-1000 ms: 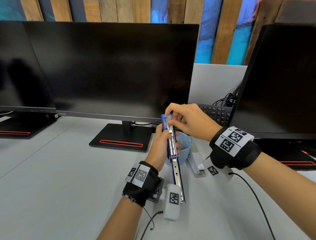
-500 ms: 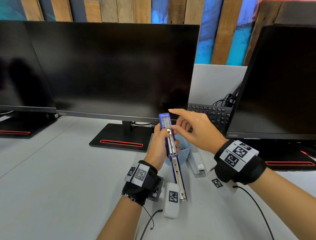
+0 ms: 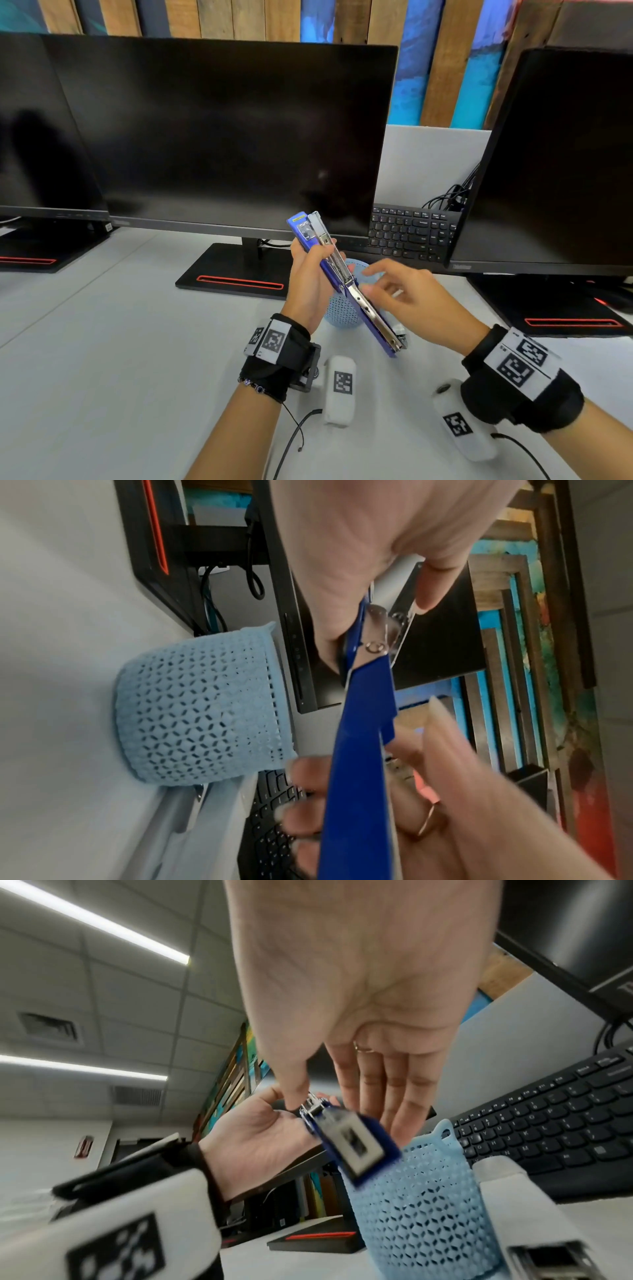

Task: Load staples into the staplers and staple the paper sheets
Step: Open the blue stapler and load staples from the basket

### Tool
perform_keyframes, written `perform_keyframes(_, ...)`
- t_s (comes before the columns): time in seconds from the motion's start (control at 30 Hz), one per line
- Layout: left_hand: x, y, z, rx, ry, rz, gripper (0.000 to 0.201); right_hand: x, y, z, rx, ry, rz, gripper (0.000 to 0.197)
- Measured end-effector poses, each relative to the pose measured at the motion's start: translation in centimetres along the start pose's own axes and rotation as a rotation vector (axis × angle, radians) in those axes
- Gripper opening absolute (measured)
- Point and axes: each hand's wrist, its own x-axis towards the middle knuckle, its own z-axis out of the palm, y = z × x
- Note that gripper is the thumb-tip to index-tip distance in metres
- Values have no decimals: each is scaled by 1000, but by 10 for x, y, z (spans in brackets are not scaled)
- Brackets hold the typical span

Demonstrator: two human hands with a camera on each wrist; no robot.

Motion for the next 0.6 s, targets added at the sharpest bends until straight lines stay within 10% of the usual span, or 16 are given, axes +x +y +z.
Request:
perform_keyframes(0.2, 6, 6, -5, -286, 76, -10, 37, -19, -1, -2, -247, -105, -42, 24)
perform_keyframes(0.37, 7, 9, -9, -313, 85, 0, 62, -21, -9, -15, -323, 49, -52, 26)
perform_keyframes(0.6, 4, 9, -8, -197, 36, 6, 33, -18, -26, -19, -106, 274, -128, 26)
